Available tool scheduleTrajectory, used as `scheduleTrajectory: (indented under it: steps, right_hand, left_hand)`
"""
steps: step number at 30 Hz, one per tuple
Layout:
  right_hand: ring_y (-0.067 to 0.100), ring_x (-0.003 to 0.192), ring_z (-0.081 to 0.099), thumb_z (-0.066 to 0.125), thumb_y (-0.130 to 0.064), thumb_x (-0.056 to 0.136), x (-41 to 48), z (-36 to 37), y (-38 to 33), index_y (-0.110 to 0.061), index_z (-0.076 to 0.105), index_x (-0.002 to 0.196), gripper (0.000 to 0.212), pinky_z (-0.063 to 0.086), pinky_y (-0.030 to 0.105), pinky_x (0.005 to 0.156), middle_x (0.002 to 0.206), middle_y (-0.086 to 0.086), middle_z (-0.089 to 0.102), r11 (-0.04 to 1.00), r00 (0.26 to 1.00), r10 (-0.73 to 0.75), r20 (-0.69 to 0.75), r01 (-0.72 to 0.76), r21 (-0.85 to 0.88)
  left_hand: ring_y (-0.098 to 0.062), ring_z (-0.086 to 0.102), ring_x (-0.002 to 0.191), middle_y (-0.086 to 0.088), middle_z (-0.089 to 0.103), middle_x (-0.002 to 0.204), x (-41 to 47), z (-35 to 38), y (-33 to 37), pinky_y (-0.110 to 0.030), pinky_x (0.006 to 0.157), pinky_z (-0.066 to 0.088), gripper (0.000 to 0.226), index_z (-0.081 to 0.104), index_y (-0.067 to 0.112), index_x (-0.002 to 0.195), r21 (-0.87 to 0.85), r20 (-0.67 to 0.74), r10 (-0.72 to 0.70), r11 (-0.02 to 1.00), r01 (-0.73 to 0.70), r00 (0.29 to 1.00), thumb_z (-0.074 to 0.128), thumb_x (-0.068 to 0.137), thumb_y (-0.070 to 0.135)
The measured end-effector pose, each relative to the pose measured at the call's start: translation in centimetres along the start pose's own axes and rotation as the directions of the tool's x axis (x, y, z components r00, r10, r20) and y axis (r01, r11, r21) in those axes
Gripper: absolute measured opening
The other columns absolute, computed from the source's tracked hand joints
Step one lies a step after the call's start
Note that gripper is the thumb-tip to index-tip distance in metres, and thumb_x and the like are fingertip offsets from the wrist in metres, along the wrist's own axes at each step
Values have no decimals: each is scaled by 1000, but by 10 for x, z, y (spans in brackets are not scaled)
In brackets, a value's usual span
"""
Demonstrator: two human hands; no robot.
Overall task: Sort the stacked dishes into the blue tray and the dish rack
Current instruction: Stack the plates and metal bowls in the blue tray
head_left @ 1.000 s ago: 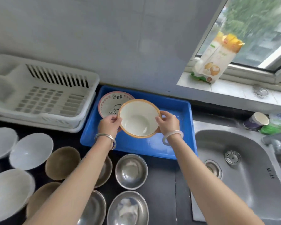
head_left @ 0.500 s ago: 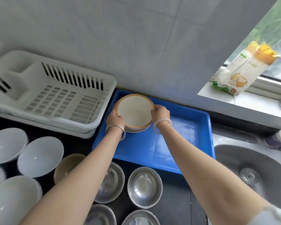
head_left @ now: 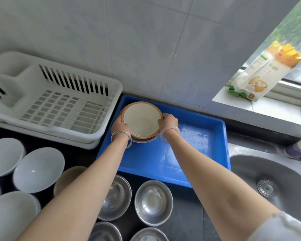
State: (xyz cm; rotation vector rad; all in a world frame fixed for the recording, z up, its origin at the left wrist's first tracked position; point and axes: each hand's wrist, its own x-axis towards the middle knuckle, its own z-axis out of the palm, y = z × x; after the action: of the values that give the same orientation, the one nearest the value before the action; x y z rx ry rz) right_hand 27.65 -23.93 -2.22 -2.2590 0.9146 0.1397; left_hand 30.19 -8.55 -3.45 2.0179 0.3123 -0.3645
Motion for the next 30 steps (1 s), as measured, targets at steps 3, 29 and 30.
scheduleTrajectory:
  steps: [3, 29, 30]
  right_hand:
    - [28, 75, 53, 41, -5, 87, 1, 1, 1, -7, 64, 102, 28, 40, 28, 64, 97, 16, 67, 1000, 1000, -15, 5, 15, -6]
    - [25, 104, 62, 45, -25, 91, -71, -35, 35, -18, 58, 119, 32, 52, 44, 91, 117, 5, 65, 932, 992, -113, 55, 87, 352]
    - [25, 102, 62, 44, -25, 91, -80, -36, 42, -18, 59, 116, 30, 52, 44, 90, 114, 5, 66, 928, 990, -125, 66, 93, 362]
  left_hand:
    - [-35, 54, 113, -13, 59, 126, 2, 0, 1, -45, 98, 46, 45, 53, 13, 126, -8, 3, -1, 1000, 1, 1000, 32, 89, -2]
    - [-24, 56, 115, -4, 63, 122, -95, -26, -20, -33, 99, 44, 38, 52, 11, 129, -114, 74, 57, 992, -48, 996, 48, 91, 8]
    - [-25, 57, 116, -8, 62, 124, -105, -27, -26, -36, 101, 44, 36, 54, 10, 127, -119, 76, 51, 992, -41, 996, 50, 91, 9]
